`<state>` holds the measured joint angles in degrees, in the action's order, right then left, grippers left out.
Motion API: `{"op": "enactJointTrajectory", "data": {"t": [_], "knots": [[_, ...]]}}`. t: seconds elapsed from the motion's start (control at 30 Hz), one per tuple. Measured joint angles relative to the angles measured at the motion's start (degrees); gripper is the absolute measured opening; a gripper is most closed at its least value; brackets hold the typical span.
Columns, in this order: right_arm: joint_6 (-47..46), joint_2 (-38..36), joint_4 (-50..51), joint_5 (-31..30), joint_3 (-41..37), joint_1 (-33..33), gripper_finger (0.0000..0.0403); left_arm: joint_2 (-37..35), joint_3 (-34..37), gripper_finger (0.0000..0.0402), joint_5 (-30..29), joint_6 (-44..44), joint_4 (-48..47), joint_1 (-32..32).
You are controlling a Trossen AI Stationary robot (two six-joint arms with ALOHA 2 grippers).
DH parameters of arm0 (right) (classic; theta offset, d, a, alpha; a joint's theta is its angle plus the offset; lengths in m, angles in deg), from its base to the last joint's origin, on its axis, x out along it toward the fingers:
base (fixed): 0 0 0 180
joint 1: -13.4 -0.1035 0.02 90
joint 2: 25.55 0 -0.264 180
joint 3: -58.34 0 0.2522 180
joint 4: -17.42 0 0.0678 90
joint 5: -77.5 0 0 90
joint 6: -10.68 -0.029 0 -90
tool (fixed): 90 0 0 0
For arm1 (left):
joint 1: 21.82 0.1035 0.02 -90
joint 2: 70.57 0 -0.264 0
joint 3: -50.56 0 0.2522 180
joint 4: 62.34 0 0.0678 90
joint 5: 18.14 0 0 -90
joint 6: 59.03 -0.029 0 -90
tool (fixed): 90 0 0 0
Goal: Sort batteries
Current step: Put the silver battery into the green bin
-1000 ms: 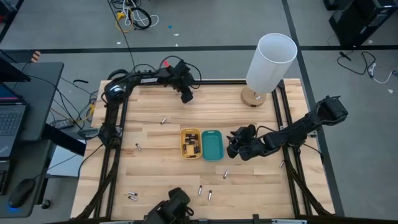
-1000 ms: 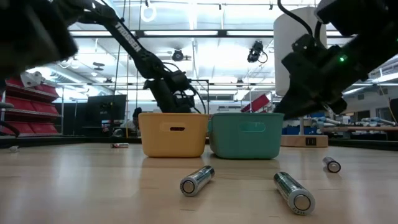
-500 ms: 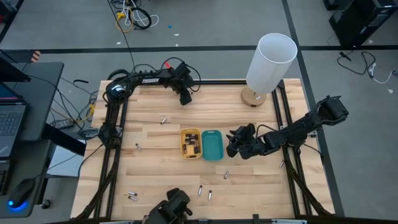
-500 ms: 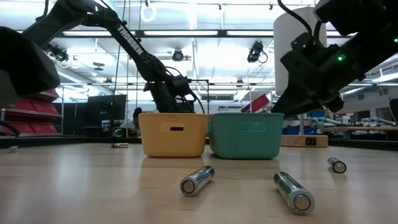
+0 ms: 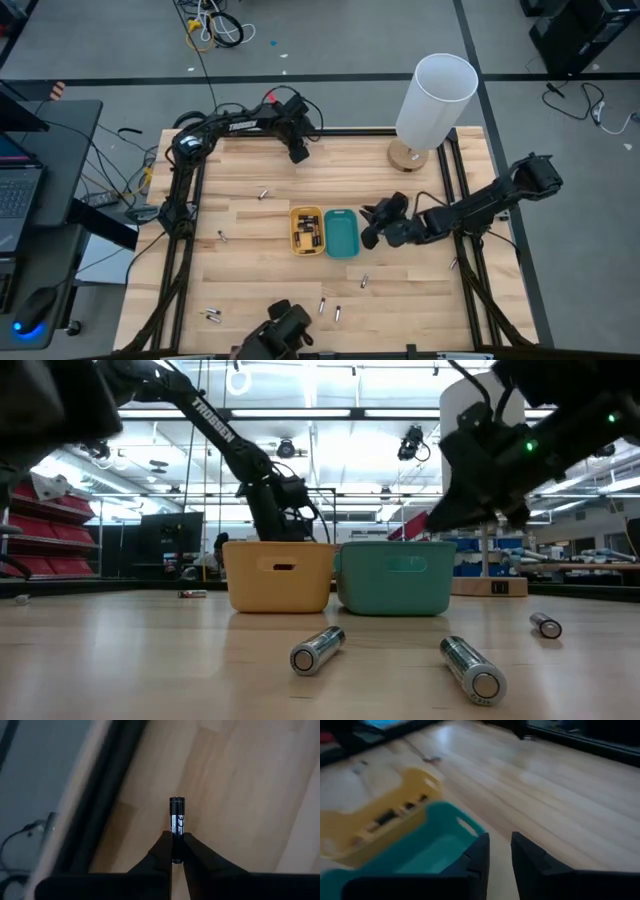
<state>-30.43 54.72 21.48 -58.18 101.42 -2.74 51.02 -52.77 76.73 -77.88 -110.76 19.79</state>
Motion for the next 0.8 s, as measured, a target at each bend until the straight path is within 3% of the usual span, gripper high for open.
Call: {"op": "enactJointTrajectory", "data": {"t": [0.23, 0.37, 0.47, 0.63, 0.8], "knots": [[6.7, -7.5, -2.9, 1.7, 0.0, -0.1, 0.0055, -3.2, -6.0, 0.0036, -1.5, 2.7, -10.2, -3.7], [7.9, -12.0, 1.2, 1.5, 0.0, -0.4, 0.0054, -7.2, -5.5, 0.0037, -1.1, 3.5, -13.4, -8.8], [6.3, -14.5, 4.7, -2.5, 0.0, -2.1, 0.0054, -10.2, -3.5, 0.0038, 0.4, 4.2, -14.4, -14.2], [3.1, -16.9, 9.8, -8.3, 0.0, -5.2, 0.0053, -12.9, -0.2, 0.0038, 1.7, 7.2, -12.1, -24.9], [0.4, -17.4, 13.3, -8.7, 0.0, -6.9, 0.0054, -12.9, 1.1, 0.0039, 1.4, 10.0, -4.1, -35.1]]}}
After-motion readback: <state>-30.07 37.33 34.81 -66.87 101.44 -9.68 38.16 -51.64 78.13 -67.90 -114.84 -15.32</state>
